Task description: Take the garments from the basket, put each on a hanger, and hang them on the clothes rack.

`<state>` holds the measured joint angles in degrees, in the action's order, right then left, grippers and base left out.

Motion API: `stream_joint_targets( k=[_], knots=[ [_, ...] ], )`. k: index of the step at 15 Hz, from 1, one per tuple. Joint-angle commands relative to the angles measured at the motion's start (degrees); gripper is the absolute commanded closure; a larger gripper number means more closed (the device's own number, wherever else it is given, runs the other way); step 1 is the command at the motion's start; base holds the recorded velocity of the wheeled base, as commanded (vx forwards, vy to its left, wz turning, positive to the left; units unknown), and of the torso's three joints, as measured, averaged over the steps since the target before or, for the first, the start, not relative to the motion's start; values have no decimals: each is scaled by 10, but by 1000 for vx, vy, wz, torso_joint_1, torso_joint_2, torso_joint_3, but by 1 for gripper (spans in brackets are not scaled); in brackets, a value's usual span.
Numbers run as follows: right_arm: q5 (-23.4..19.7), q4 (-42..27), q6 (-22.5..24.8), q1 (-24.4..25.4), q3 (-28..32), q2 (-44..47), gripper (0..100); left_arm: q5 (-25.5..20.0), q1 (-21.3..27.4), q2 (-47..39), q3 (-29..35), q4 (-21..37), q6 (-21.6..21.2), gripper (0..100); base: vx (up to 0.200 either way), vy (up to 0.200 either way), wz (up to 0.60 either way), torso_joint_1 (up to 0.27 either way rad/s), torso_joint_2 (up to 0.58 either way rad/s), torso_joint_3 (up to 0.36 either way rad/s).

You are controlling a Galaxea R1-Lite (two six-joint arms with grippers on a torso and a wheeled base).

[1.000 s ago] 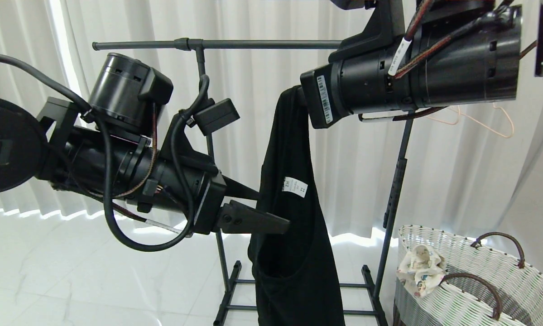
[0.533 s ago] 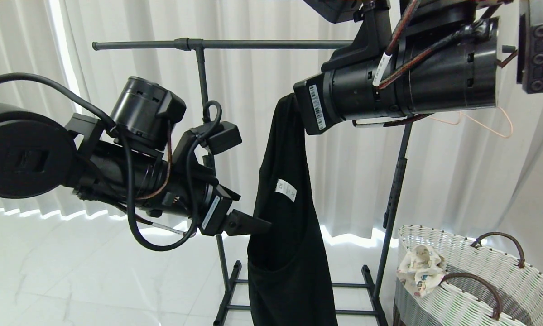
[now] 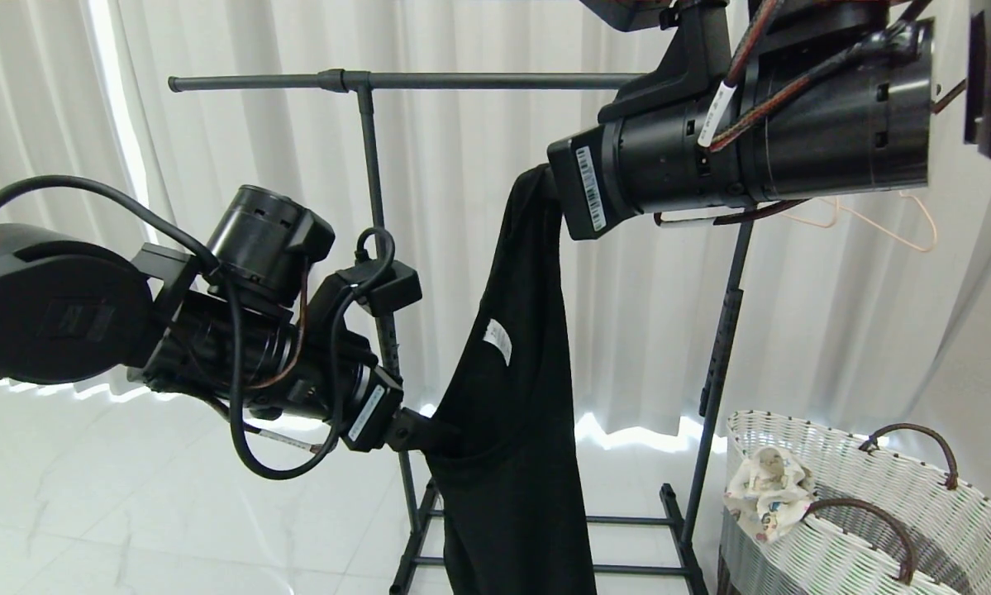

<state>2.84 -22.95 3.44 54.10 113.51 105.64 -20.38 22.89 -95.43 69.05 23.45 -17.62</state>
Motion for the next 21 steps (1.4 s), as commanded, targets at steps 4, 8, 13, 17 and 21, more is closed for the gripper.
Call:
stream_joint_targets(
  k=[4, 8, 13, 17, 21],
  knots=[
    [0, -2, 0, 0, 0, -11, 100, 2, -22, 0, -5, 0, -1, 0, 0, 0, 0, 0, 0, 0],
    [-1, -2, 1, 0, 0, -16, 100, 2, -32, 2, -5, -1, -1, 100, 0, 0, 0, 0, 0, 0],
    [0, -2, 0, -1, -4, -17, 100, 0, -34, 42, -36, -63, -1, 100, 0, 0, 0, 0, 0, 0],
    [1, -2, 1, -28, -9, -18, 100, -37, -71, 103, -8, -68, 3, 100, 0, 0, 0, 0, 0, 0],
    [26, -34, 0, -38, -27, -25, 100, -80, -83, 104, 127, 5, 6, 100, 0, 0, 0, 0, 0, 0]
  ],
)
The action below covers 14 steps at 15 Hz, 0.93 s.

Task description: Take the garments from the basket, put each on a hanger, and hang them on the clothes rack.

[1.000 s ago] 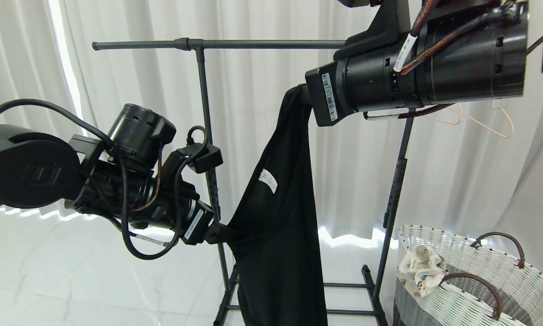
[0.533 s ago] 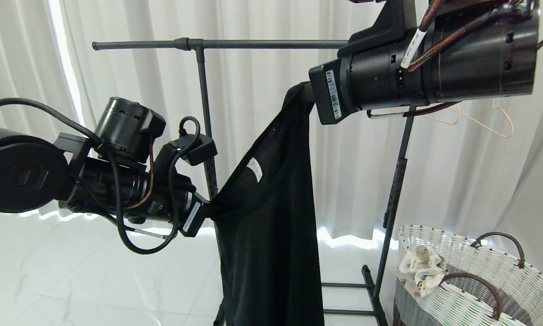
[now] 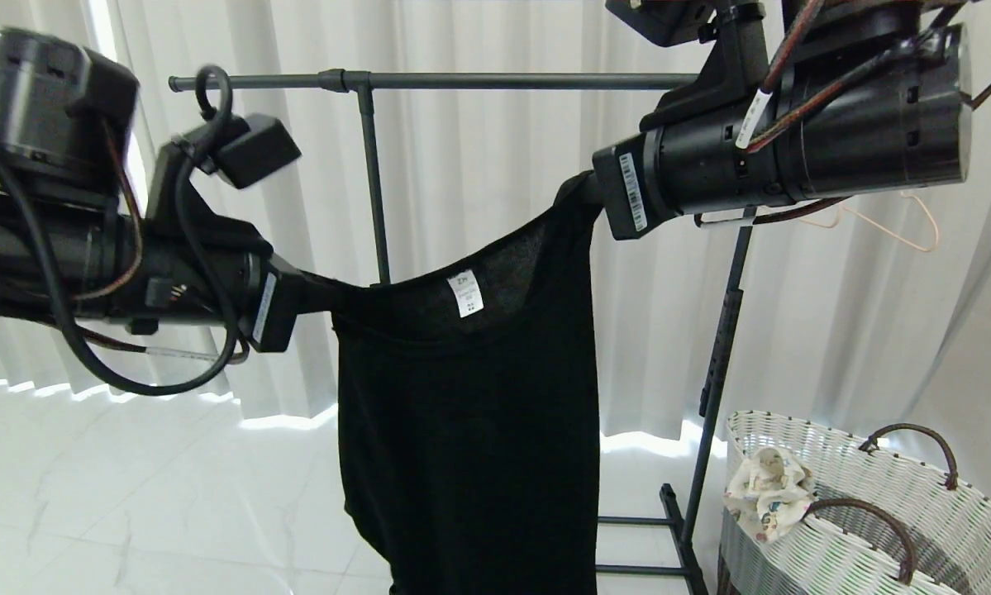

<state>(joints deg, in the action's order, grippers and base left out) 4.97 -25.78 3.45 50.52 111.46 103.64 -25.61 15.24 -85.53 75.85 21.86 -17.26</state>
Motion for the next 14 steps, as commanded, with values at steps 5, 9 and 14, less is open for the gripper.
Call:
stream_joint_targets(
  k=[5, 9, 14],
  knots=[
    [17, -8, -3, -36, -85, -67, 100, -96, -14, 22, 72, 18, 3, 100, 0, 0, 0, 0, 0, 0],
    [16, -8, -3, -33, -106, -87, 0, -92, -14, 20, 71, 4, 1, 100, 0, 0, 0, 0, 0, 0],
    [-77, -8, 2, -12, -211, -185, 0, 87, -13, -14, 73, 2, -24, 100, 0, 0, 0, 0, 0, 0]
  ],
)
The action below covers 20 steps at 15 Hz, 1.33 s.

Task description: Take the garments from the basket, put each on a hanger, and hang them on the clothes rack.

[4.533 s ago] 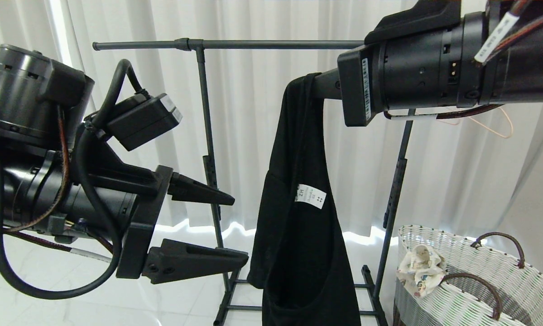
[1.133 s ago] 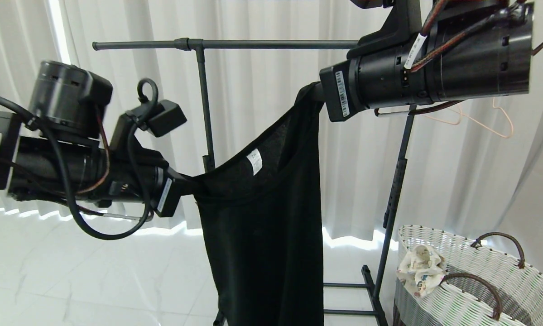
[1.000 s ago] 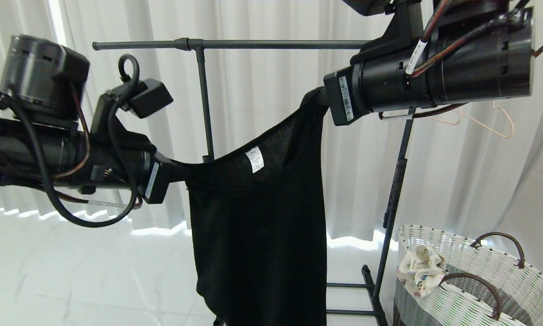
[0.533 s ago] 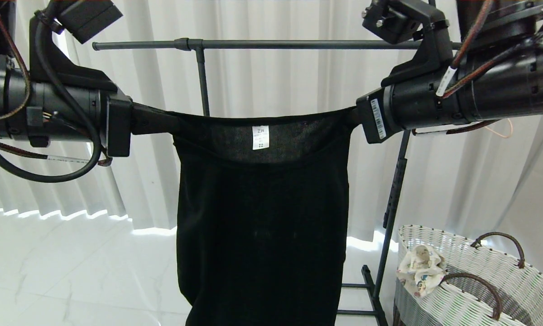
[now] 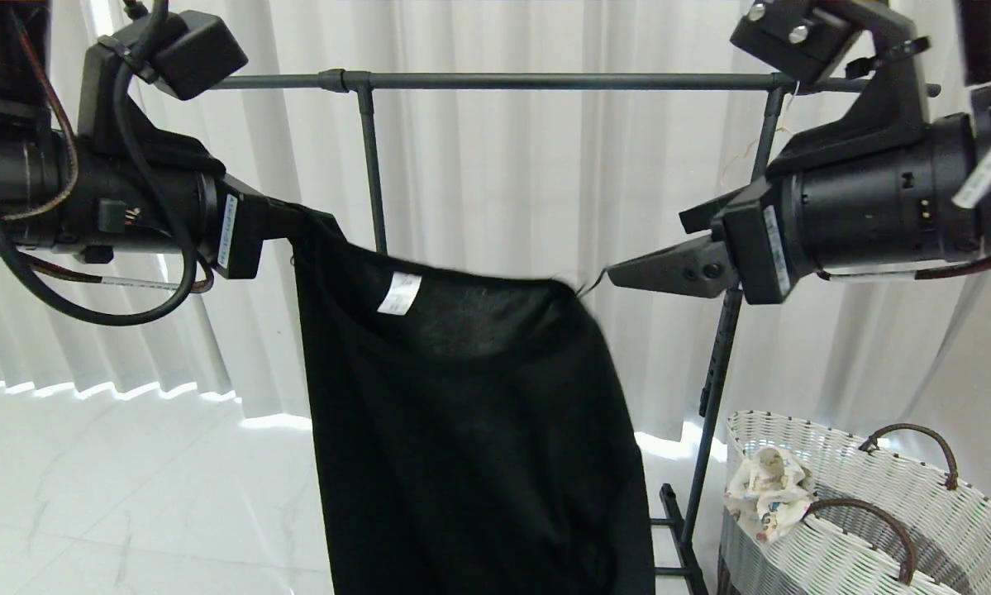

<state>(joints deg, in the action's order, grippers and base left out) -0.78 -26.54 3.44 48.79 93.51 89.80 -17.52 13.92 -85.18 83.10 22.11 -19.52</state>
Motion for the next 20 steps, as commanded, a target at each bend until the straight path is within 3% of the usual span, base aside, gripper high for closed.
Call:
stream_joint_targets(
  k=[1, 3, 5, 6, 8, 9, 14, 17, 20],
  knots=[
    [-46, 0, 2, 4, -47, -65, 0, 27, 1, -25, 1, -1, -2, 100, 0, 0, 0, 0, 0, 0],
    [-54, 0, 2, -1, -63, -84, 0, 63, 9, -31, 1, -1, -2, 100, 0, 0, 0, 0, 0, 0],
    [-28, -2, 6, -42, -69, -89, 0, 67, 10, -28, -1, 0, -3, 100, 0, 0, 0, 0, 0, 0],
    [27, -14, 17, -81, -76, -92, 0, 83, 5, -28, -3, -1, -10, 100, 0, 0, 0, 0, 0, 0],
    [158, -106, 29, -160, -79, -102, 0, 126, -36, -21, -18, -8, -14, 100, 0, 0, 0, 0, 0, 0],
    [172, -145, 28, -204, -82, -116, 0, 127, -70, -3, -48, -29, -14, 100, 0, 0, 0, 0, 0, 0],
    [184, -151, 54, -371, -185, -201, 0, 142, -180, 114, -270, -203, -15, 100, 0, 0, 0, 0, 0, 0],
    [184, -87, 59, -387, -241, -229, 0, 172, -210, 152, -352, -266, -15, 100, 0, 0, 0, 0, 0, 0],
    [179, -55, 64, -387, -255, -238, 0, 172, -217, 212, -410, -269, -15, 100, 0, 0, 0, 0, 0, 0]
  ],
)
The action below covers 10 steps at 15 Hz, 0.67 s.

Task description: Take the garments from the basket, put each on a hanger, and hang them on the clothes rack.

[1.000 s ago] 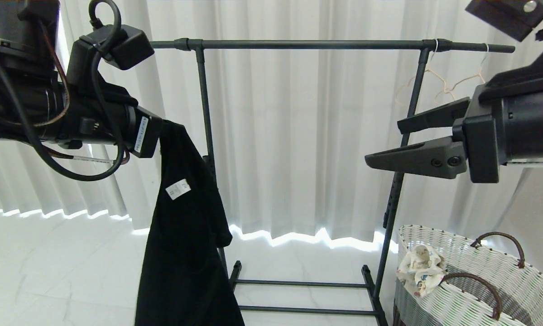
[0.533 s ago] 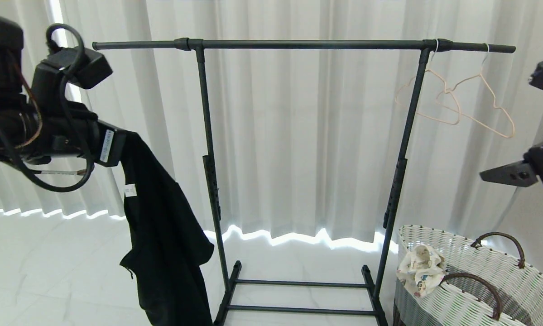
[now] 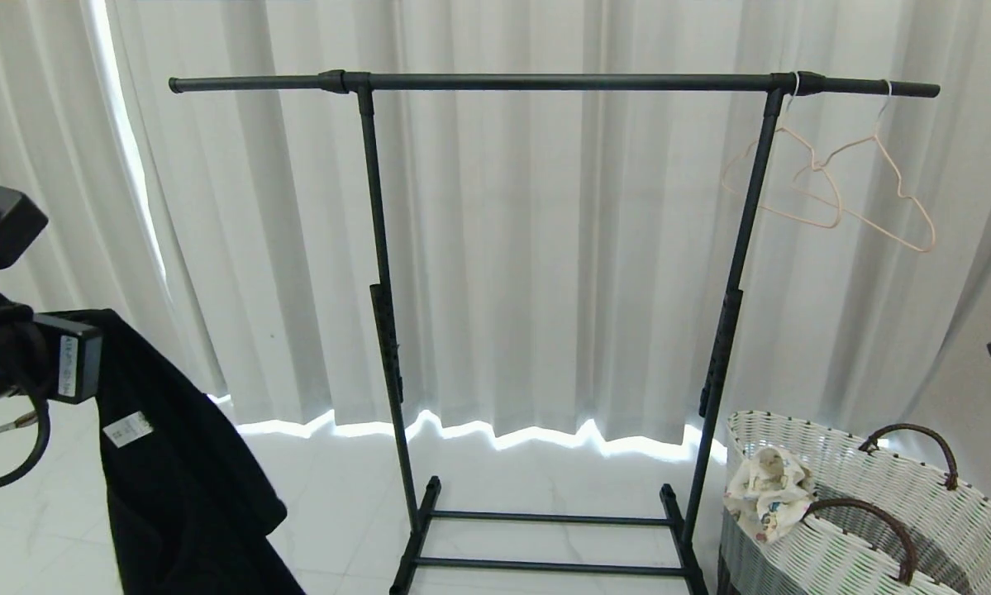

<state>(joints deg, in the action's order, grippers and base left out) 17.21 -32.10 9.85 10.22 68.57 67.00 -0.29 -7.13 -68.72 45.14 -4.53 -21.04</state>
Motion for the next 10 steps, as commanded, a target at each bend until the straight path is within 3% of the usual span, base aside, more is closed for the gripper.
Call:
stream_joint_targets(
  k=[1, 5, 10],
  knots=[
    [-2, 1, 0, -1, -5, -12, 0, -1, -7, 53, -37, -2, 0, 100, 0, 0, 0, 0, 0, 0],
    [-2, 2, -1, -1, -5, -17, 0, -1, -7, 53, -36, -13, 1, 100, 0, 0, 0, 18, -89, -73],
    [-8, 2, 0, -1, -6, -23, 0, -1, -7, 54, -36, -14, 1, 100, 0, 0, 0, 147, -427, -273]
  ],
)
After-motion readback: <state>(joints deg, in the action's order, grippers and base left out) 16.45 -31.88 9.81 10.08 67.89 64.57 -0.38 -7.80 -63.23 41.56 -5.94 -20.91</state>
